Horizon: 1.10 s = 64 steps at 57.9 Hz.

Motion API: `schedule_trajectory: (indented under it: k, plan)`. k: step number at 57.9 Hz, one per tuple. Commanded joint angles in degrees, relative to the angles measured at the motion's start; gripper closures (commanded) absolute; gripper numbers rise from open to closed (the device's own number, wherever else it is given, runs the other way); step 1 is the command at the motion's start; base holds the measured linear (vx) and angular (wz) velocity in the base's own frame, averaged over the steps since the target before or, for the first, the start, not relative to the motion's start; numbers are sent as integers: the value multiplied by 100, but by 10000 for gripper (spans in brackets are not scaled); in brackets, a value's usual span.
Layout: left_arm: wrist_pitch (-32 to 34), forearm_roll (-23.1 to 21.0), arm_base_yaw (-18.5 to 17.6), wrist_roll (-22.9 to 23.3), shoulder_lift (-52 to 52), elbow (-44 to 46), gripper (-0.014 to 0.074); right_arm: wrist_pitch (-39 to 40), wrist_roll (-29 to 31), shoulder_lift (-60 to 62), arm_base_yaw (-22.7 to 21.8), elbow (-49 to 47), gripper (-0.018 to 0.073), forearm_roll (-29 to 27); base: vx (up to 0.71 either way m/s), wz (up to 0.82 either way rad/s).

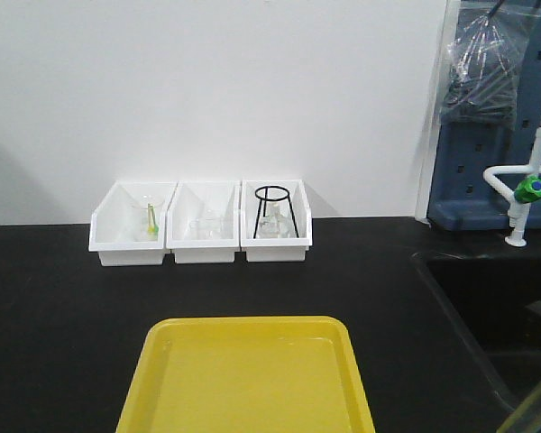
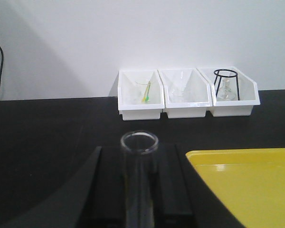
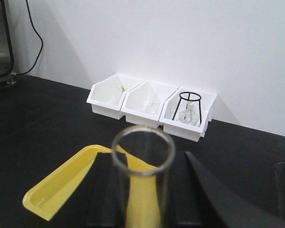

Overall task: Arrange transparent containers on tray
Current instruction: 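Extend both grippers holding tubes over the yellow tray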

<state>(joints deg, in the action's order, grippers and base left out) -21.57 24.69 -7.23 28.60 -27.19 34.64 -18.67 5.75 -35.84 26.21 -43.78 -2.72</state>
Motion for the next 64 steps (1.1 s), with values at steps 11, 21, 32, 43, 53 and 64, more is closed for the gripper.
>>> schedule_trajectory:
  k: [11,21,32,43,53,64]
  plan:
    - [400,30,-21,27,-25,214,388,499,25,6,-40,-174,540,6,22,9]
    - [400,30,-21,27,-25,214,388,499,25,6,-40,-174,540,6,19,7]
    - [400,30,-21,27,-25,214,388,499,25,6,-40,-174,540,6,16,6]
    - [400,30,-21,27,-25,214,388,499,25,6,-40,-174,540,6,12,4]
    - [464,43,-21,27,-25,214,388,499,25,6,-40,-174,540,6,8,3]
    - [944,227,-21,27,-25,214,388,518,25,6,-40,-174,540,6,4,2]
